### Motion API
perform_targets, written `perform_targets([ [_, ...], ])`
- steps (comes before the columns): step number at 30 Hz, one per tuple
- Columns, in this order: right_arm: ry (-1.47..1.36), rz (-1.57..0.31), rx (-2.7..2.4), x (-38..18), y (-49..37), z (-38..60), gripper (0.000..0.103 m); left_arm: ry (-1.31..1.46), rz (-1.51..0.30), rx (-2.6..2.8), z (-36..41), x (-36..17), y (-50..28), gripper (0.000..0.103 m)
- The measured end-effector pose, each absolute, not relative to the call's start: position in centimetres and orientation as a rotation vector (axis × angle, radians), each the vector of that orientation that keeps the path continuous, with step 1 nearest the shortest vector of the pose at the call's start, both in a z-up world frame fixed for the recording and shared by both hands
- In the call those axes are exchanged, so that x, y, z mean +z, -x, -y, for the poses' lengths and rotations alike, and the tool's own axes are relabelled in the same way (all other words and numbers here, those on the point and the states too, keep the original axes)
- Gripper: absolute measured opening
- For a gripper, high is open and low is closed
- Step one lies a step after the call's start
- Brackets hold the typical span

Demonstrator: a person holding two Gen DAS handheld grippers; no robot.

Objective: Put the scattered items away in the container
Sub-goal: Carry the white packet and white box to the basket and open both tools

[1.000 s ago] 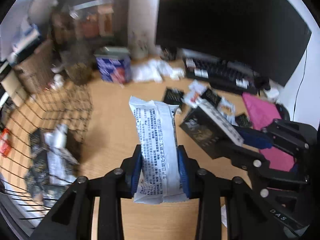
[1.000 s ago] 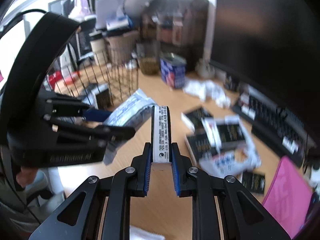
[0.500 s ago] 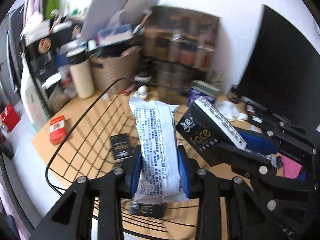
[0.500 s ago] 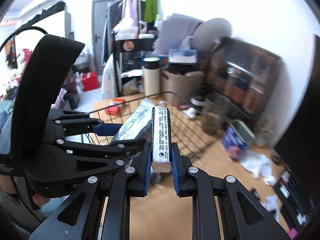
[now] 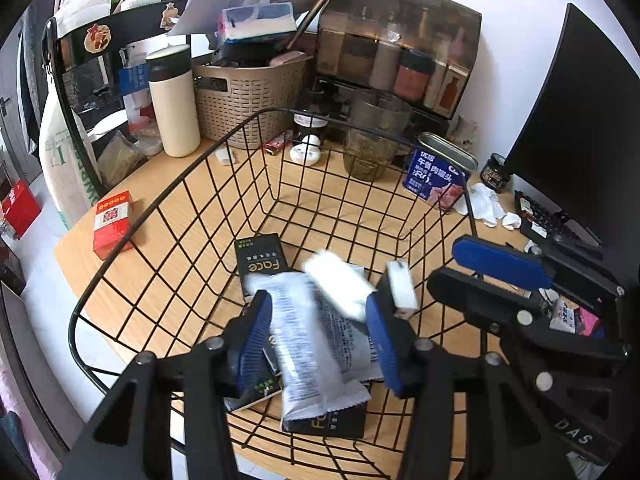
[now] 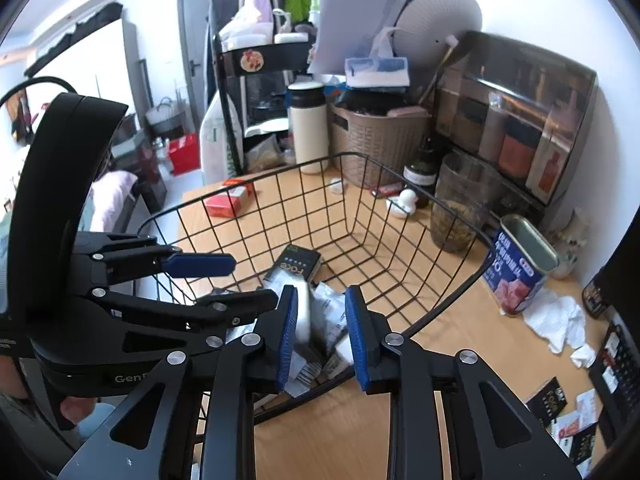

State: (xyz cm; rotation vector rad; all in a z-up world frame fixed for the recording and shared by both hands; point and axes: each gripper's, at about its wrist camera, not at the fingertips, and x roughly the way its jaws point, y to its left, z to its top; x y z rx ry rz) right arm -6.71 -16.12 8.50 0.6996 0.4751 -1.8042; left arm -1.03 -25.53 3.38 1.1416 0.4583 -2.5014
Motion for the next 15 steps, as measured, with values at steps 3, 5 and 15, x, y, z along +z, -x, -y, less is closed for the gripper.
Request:
perform_targets([
  [3,-0.699,-0.479,-1.799,8.5,6.6,16.2,0.025,-1.138,-0.494,-2.502,25.7,3.3,1.0,0.054],
  [5,-0.693,-0.482,-1.799,8.6,6.5,16.1,0.025,-1.144,-0.499,-2.503,25.8,3.1,1.1,0.054],
  [15,-0.703,-0.486,-1.805,8.5,6.5,16.1,0.025,-1.173,-0.581,-2.494,26.1,2.3,1.3,0.054],
])
